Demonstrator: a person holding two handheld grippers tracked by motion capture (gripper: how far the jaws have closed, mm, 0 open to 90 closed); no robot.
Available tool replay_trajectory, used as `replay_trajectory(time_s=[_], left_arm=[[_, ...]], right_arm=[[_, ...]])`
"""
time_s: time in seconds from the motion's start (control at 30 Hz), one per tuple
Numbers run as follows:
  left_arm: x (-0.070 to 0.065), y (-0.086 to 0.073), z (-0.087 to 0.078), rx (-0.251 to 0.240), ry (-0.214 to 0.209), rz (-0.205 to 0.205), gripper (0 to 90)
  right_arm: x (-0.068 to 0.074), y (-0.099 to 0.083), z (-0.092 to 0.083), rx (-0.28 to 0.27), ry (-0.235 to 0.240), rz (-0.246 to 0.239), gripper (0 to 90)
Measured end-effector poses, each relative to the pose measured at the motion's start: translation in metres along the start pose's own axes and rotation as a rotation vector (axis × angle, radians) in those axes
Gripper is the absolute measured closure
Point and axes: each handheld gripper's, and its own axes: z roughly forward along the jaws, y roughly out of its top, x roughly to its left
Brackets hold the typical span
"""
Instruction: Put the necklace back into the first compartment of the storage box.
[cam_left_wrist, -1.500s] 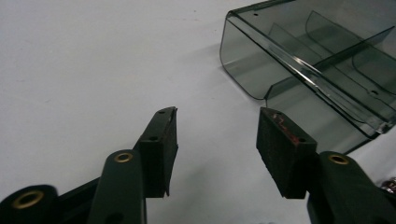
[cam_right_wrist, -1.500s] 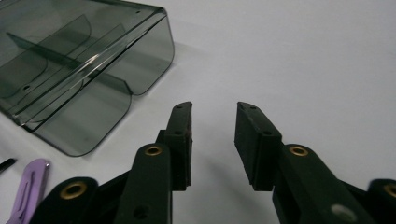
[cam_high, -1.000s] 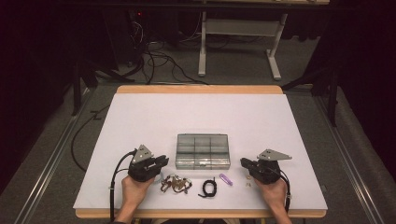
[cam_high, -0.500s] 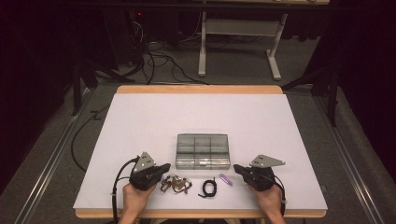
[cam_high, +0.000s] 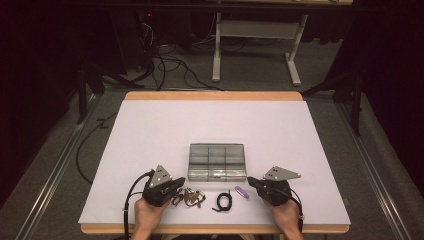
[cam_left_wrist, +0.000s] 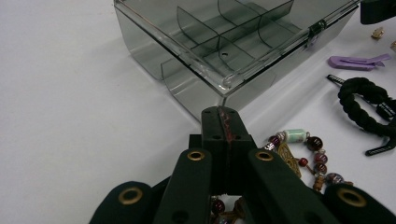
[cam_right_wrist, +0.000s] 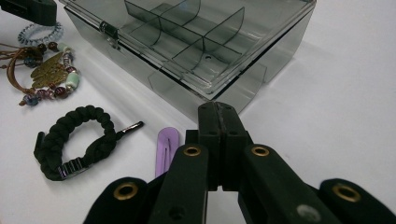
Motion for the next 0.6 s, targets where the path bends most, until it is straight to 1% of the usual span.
replay_trajectory(time_s=[0.13,0.17,0.27,0.33,0.37,0.47,0.6], left_arm=[[-0.0025,-0.0007,0.0031,0.003,0.001,0.005,89.9],[-0.003,-0.001,0.0038,0.001,0.001,-0.001,89.9],[-0.0046,-0.0021,0.0055,0.004,0.004,0.002,89.8],[-0.0064,-0.0034,0.0066,0.004,0.013,0.017,89.8],[-0.0073,-0.0038,0.0072,0.002,0.013,0.018,89.8],[-0.0092,-0.0037,0.0084,-0.004,0.009,0.01,89.7],[-0.0095,-0.003,0.0086,-0.001,0.01,0.014,89.7]], right_arm=[[0.001,0.0007,0.0011,0.007,0.004,0.0,90.0],[0.0013,0.0009,0.0013,0.008,0.005,0.002,90.0],[0.0018,0.0019,0.0012,0.007,0.007,-0.006,90.0],[0.0022,0.0024,0.0011,0.006,0.006,-0.008,90.0],[0.0023,0.0026,0.0011,0.006,0.007,-0.007,90.0],[0.0028,0.0031,0.0014,0.006,0.006,-0.007,90.0],[0.003,0.0039,0.0021,0.003,0.007,-0.008,90.0]])
